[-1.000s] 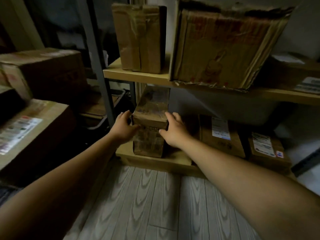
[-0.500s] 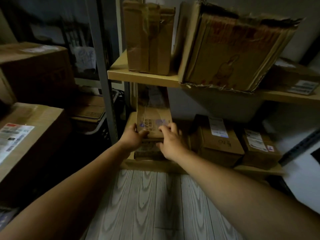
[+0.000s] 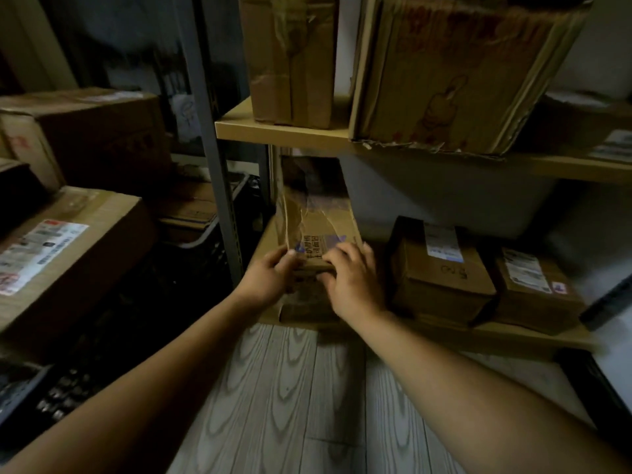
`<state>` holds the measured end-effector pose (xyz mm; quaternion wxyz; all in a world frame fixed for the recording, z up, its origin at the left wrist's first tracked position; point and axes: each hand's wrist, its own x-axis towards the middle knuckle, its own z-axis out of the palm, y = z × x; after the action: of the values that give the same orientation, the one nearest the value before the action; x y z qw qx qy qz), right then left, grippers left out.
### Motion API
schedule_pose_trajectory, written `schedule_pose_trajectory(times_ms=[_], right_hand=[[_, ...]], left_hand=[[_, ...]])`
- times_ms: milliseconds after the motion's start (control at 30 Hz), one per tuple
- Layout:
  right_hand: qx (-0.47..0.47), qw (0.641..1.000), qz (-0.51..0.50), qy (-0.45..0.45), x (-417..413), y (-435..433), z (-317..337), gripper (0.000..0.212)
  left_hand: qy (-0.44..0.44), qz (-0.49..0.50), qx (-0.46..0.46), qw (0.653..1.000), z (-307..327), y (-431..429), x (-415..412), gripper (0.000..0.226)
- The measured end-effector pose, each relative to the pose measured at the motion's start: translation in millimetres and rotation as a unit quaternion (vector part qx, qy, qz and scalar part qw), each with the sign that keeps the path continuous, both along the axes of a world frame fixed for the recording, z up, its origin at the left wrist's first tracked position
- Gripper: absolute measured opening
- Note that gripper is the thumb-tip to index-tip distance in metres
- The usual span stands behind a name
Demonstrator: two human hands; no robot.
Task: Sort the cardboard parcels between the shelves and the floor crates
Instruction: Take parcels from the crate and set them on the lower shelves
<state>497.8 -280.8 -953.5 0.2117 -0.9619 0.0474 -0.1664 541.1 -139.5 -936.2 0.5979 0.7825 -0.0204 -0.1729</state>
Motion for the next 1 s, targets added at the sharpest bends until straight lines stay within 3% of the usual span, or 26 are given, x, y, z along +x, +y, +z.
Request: schedule_pose_trajectory(times_ms=[100, 233, 333, 433, 533, 633, 767, 1000], right_hand=[[0.085, 0.994, -0.041, -0.062, -8, -11, -3, 0.014], [0.270, 0.960, -0.071, -0.030, -20, -22, -2, 0.009], [0.353, 0.932, -0.080, -0.019, -26, -24, -3, 0.011], [0.393, 0.916, -0.079, 0.016, -31, -22, -5, 0.015], [0.387, 0.914, -0.093, 0.073, -30, -22, 1, 0.048], [0.391, 0.908, -0.109, 0.106, -27, -22, 3, 0.041], [0.387, 0.904, -0.122, 0.137, -33, -26, 0, 0.053], [0.369, 0.901, -0.155, 0.168, -52, -34, -21, 0.052]], left_hand=[[0.017, 0.036, 0.022, 0.999, -11, 6, 1, 0.046], [0.087, 0.062, 0.048, 0.993, -32, 15, 0, 0.025], [0.149, 0.069, 0.048, 0.985, -42, 21, -3, 0.050], [0.158, 0.109, -0.014, 0.981, -43, 27, -2, 0.048], [0.115, 0.124, -0.007, 0.986, -41, 30, -1, 0.044], [0.054, 0.127, 0.002, 0.990, -42, 26, -4, 0.035], [-0.019, 0.105, -0.018, 0.994, -34, 24, -11, 0.063], [-0.020, 0.083, -0.066, 0.994, -39, 28, -36, 0.067]])
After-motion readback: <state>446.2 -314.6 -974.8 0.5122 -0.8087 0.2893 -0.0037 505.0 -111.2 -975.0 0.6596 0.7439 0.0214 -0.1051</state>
